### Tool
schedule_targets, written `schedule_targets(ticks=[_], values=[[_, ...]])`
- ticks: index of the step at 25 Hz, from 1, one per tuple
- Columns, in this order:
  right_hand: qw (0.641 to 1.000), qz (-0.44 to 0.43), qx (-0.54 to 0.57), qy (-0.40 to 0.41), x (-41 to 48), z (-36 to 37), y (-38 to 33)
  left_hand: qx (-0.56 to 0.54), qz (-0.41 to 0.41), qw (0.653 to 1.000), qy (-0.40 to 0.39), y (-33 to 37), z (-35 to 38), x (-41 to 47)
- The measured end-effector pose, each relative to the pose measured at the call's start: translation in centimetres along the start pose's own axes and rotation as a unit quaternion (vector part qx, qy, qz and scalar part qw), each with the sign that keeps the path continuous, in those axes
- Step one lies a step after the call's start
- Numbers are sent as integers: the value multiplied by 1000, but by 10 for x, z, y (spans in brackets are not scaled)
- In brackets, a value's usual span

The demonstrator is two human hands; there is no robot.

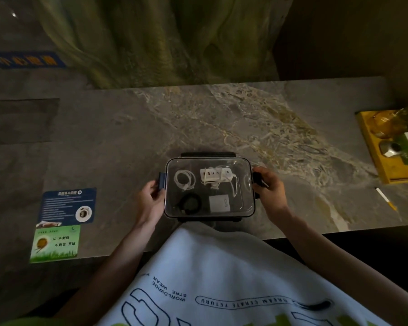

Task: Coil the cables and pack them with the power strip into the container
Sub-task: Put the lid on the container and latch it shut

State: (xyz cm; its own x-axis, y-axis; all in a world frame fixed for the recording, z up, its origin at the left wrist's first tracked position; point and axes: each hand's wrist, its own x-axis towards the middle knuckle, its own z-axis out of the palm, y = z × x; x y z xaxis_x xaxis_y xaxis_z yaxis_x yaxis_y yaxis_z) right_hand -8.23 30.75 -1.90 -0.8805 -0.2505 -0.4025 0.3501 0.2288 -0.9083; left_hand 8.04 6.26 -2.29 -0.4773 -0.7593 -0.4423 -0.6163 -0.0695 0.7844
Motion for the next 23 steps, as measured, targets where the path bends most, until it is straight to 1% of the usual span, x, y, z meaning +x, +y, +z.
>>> schedule_targets(ticks=[3,6,9,13,16,19,23], values=[[999,17,-48,18,4,1,4,57,34,998,-3,-7,1,3],[994,-1,-109,22,8,2,4,74,41,996,-2,-4,-1,4],[992,7,-128,17,14,1,4,55,24,998,5,-5,-1,7],[989,22,-143,15,26,3,5,-14,-31,999,-11,-7,-2,16],[985,15,-170,16,31,3,7,-5,-49,999,-19,-7,-1,23],[976,-1,-217,13,32,2,2,14,-36,999,-36,-7,0,24],[970,-14,-243,6,32,3,-5,41,-27,998,-31,-12,1,26]])
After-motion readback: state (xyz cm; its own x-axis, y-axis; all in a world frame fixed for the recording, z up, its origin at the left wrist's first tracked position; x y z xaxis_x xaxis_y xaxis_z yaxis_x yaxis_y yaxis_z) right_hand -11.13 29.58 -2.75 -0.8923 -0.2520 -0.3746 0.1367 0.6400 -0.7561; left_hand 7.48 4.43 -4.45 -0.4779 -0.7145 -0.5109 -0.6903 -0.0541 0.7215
